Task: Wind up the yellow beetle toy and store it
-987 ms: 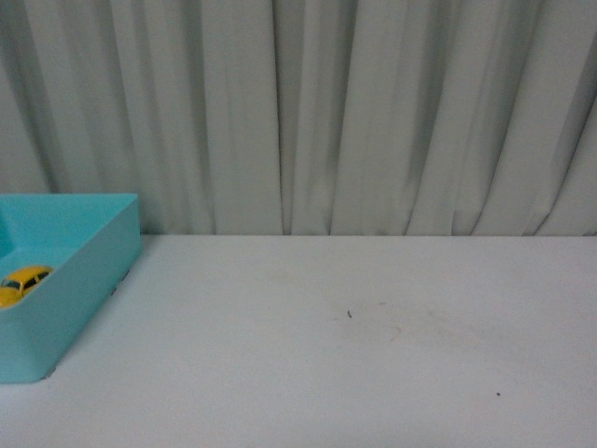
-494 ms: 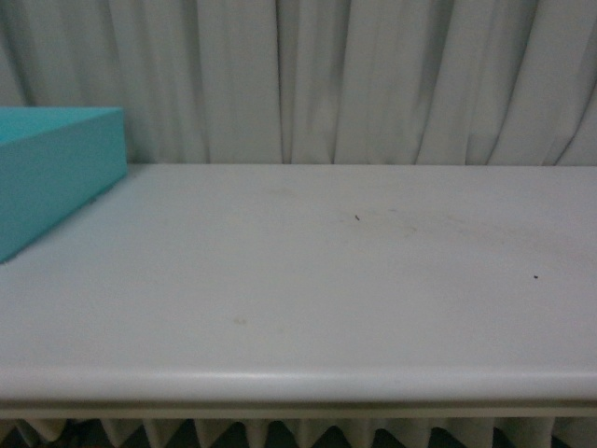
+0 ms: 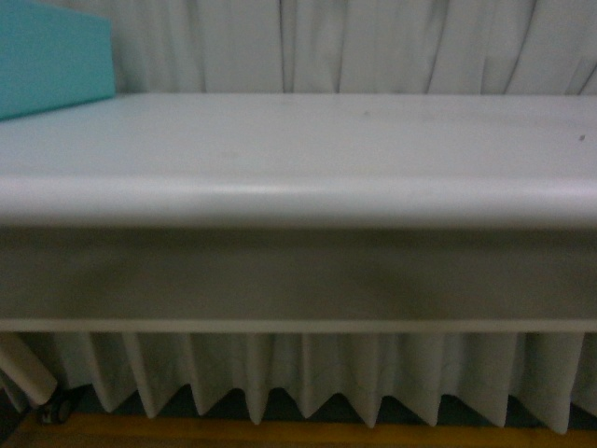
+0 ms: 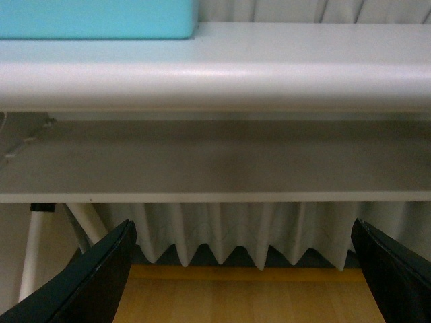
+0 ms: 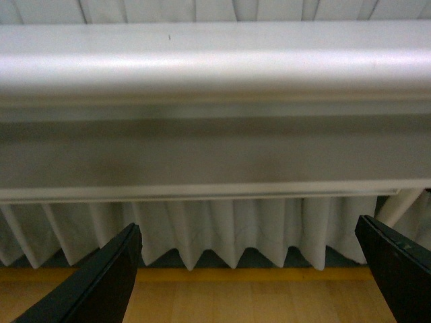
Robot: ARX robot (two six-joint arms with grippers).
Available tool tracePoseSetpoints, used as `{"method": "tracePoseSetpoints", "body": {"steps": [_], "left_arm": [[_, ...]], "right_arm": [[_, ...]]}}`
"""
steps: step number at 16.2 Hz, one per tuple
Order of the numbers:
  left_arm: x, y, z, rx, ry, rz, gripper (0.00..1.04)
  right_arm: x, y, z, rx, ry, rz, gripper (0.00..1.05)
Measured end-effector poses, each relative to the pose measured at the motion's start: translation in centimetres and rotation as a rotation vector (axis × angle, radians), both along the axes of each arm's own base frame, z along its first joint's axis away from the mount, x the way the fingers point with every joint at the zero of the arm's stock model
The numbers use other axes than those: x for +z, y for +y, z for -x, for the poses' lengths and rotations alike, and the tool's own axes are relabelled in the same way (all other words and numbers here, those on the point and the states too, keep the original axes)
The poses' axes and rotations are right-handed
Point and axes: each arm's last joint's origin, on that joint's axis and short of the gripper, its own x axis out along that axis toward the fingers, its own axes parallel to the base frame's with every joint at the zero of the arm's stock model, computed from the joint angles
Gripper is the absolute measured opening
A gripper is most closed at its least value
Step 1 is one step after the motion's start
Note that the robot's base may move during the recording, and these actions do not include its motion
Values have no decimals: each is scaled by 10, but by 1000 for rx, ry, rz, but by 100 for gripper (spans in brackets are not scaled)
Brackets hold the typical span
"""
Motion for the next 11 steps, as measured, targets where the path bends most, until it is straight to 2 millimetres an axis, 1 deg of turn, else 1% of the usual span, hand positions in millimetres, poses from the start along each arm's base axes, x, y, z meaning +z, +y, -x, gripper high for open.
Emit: {"method": "tracePoseSetpoints", "body": {"steps": [11], "left_arm": [[0, 0, 0, 0, 3, 0, 98]], "right_arm": [[0, 0, 0, 0, 2, -1, 98]]}}
